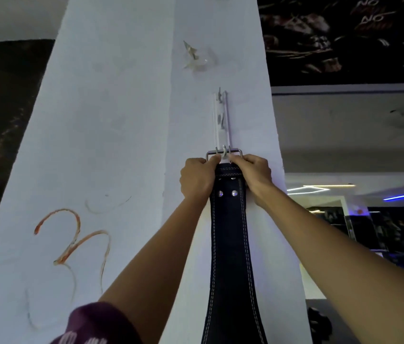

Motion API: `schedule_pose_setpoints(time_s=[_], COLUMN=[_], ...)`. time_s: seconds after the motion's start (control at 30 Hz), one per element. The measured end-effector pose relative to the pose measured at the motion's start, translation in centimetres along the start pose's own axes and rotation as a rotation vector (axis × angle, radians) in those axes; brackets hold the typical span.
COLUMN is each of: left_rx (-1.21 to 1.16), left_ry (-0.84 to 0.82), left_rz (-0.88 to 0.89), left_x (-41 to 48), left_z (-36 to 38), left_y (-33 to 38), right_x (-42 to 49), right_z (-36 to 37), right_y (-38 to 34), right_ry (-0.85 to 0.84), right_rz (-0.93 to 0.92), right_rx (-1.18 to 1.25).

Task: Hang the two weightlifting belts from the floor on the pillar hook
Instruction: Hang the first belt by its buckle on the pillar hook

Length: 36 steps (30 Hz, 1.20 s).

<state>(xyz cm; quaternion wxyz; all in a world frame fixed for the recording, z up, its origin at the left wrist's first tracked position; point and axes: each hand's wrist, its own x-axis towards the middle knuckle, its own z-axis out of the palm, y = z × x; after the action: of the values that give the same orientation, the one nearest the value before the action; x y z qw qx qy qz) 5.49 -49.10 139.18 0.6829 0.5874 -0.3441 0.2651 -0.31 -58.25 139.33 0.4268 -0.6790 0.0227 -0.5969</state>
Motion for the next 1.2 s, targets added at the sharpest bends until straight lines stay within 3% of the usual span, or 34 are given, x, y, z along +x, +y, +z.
schedule_pose_setpoints(time_s=[0.27,0.37,0.53,0.63,0.73,0.9,1.2], left_rx=[0.028,-0.004,-0.106,-0.081,-0.05,0.102,0.208], left_ry=[-0.055,-0.11,-0.262,-0.261,-0.254,-0.454,-0.601], left_rz=[0.107,0.206,0.169,0.095,-0.116,-0.391,-0.556], left_x=[-1.3,-4.4,-14.0,-21.4,-28.6,-38.4,-41.8], left_z=[-0.3,-0.4,-1.2,-2.9,-5.1,-7.7,-10.4], left_y=[0.0,-1.5,-7.9,-13.9,-19.6,-26.3,-27.6], right_x=[-1.2,-3.1,-13.2,-21.3,-28.4,-38.4,-42.5], right_z=[0.1,0.8,-0.2,-2.5,-5.0,-7.0,-6.2], right_y=[-0.5,0.5,6.9,12.3,17.0,23.1,23.7], right_ry=[0.05,-0.019,-0.187,-0.194,-0.111,-0.038,-0.001], right_rz=[-0.026,-0.064,-0.109,-0.004,0.151,0.465,0.742], right_rx=[-0.073,0.033,0.228,0.197,0.113,0.026,-0.061])
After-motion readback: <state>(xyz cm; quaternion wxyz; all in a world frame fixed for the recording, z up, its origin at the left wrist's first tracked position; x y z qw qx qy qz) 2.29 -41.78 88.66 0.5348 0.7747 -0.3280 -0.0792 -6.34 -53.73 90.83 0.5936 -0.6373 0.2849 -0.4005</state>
